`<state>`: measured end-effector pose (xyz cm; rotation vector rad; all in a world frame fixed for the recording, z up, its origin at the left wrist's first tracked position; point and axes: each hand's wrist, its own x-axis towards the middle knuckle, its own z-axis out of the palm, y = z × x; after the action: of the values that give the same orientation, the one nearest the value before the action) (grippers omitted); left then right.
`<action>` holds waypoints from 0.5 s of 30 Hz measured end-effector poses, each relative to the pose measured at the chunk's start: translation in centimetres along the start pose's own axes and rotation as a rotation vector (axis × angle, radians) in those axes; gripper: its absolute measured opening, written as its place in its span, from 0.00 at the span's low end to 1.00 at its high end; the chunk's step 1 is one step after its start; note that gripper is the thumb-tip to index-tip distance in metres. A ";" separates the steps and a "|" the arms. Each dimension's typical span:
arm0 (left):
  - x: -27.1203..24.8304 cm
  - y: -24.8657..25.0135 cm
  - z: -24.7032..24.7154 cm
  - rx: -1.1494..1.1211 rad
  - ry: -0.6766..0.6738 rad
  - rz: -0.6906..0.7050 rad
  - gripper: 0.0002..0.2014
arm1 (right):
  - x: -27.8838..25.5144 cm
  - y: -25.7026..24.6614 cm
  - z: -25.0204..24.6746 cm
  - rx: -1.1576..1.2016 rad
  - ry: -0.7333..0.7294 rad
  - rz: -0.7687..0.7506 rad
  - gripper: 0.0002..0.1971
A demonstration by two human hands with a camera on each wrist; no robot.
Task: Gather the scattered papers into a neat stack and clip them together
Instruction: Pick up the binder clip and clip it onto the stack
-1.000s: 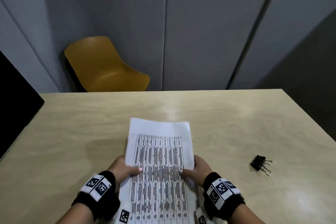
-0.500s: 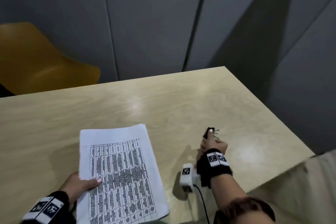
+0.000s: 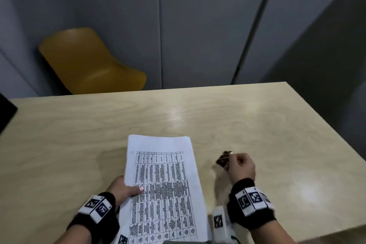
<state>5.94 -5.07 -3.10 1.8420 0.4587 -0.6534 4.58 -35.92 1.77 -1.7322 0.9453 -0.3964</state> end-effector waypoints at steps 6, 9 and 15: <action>1.0 -1.4 -0.2 0.006 -0.004 -0.008 0.36 | -4.8 -0.8 5.3 -0.175 -0.643 -0.213 0.10; 2.2 -2.9 -0.4 -0.004 0.007 0.004 0.44 | -5.3 -1.0 6.7 -0.497 -0.802 -0.318 0.11; 2.3 -3.6 -0.6 0.012 0.026 -0.016 0.46 | -3.7 -1.0 7.5 -0.436 -0.857 -0.037 0.16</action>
<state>5.74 -3.28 -7.02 1.8621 0.4882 -0.6450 7.61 -28.15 0.52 -2.0293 0.3730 0.5507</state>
